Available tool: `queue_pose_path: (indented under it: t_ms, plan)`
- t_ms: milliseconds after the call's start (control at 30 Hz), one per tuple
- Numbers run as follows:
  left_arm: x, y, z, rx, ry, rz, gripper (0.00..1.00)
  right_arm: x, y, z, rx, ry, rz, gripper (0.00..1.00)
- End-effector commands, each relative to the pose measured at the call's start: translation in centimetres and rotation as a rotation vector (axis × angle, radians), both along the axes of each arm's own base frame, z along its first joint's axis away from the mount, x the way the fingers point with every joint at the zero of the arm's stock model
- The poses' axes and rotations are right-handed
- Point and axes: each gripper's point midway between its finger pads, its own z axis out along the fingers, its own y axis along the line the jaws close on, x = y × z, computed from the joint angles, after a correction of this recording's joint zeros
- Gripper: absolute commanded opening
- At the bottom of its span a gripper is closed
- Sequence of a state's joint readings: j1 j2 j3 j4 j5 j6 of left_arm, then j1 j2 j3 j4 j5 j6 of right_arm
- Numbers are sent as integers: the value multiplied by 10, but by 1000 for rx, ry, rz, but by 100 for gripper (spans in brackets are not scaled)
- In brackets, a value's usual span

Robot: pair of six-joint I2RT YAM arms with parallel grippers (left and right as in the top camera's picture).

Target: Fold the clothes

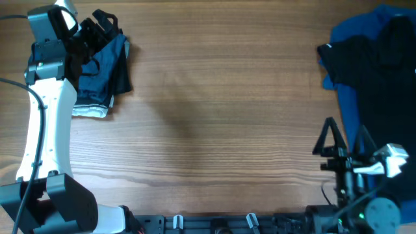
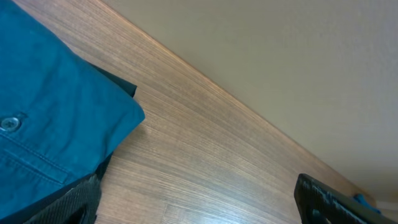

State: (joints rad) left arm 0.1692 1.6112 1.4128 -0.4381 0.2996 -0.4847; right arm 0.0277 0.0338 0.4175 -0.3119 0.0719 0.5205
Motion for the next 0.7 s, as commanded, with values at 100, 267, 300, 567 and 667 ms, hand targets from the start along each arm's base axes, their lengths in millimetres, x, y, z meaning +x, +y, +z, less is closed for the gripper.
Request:
queue_pose_path:
  t_ms: [100,267,300,567,667]
  plan:
    - [1,0,-3,4,4,2,100,15,9,-5,-4,-148,49,100]
    - [1,0,-3,4,4,2,100,18,17,-4,-145,-256,71,100]
    - [1,0,-3,4,4,2,100,19,20,-5,-183,-272,81,100]
    - [1,0,-3,4,4,2,100,30,25,-42,-251,-214,98,99]
    - [1,0,-3,4,4,2,100,33,24,-56,-258,-167,99,100]
